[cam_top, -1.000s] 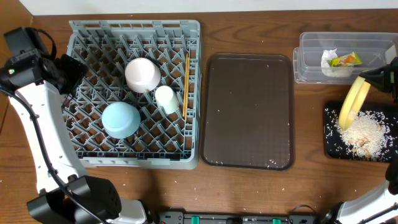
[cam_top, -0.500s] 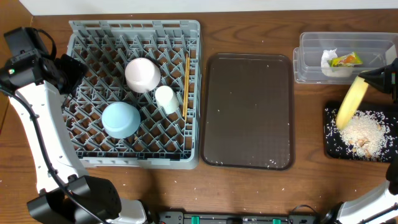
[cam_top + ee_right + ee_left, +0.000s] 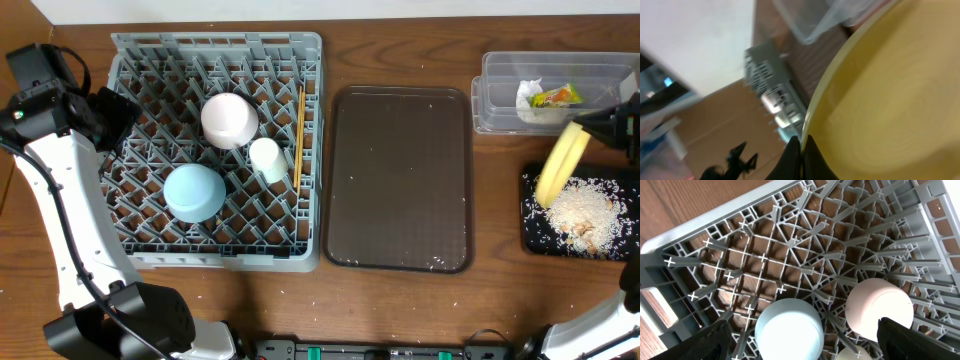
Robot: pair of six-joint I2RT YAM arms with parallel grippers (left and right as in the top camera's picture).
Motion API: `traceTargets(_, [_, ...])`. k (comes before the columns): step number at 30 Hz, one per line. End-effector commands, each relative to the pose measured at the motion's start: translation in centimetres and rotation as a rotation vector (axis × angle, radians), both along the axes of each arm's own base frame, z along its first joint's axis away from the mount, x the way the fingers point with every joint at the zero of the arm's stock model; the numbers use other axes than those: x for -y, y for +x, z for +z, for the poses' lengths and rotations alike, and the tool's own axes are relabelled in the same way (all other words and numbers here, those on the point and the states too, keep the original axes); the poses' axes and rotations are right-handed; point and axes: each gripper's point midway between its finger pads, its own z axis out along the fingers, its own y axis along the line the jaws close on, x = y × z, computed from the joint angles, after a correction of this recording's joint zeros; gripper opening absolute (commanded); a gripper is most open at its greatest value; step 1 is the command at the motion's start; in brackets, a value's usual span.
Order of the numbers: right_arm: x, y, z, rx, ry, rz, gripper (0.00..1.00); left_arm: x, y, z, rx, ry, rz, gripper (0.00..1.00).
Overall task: Sort waste into correct bins and load items into the dishwasher
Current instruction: 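Carry the yellow plate left to the dish rack's right edge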
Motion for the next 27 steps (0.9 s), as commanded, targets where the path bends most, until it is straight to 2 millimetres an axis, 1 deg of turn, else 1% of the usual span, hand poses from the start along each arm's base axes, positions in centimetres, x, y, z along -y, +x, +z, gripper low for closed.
traceTargets(1, [-3.8,1.3,4.4,0.197,0.146,0.084,0.02,-0.1,-0.1,-0.1,-0.005,-0.001,0.012,0.93])
traceTargets(3, [-5.4,2.3,5.1,0.221,0.167,0.112,0.01,-0.1,-0.1,-0.1,-0.005,-0.001,0.011,0.93])
traceTargets(6, [-8.5,4.1,5.6,0.241,0.173,0.160,0.02,-0.1,-0.1,-0.1,-0.005,-0.001,0.011,0.93])
traceTargets(9, [-12.3,6.0,6.7,0.306,0.175,0.228,0.02,-0.1,-0.1,-0.1,-0.005,-0.001,0.011,0.93])
traceTargets(12, [-16.6,7.6,8.7,0.391,0.192,0.294,0.02,-0.1,-0.1,-0.1,-0.005,-0.001,0.012,0.93])
traceTargets(14, [-19.4,8.2,10.4,0.456,0.211,0.338,0.02,-0.1,-0.1,-0.1,-0.005,-0.001,0.011,0.93])
traceTargets(16, [-22.0,8.3,11.9,0.501,0.237,0.379,0.02,-0.1,-0.1,-0.1,-0.005,-0.001,0.011,0.94])
traceTargets(19, [-25.1,8.3,13.4,0.555,0.249,0.406,0.01,-0.1,-0.1,-0.1,-0.005,-0.001,0.012,0.94])
traceTargets(22, [-27.8,8.9,13.7,0.600,0.206,0.377,0.02,-0.1,-0.1,-0.1,-0.005,-0.001,0.011,0.93])
traceTargets(27, [-31.7,10.4,12.8,0.709,0.081,0.321,0.01,-0.1,-0.1,-0.1,-0.005,-0.001,0.011,0.93])
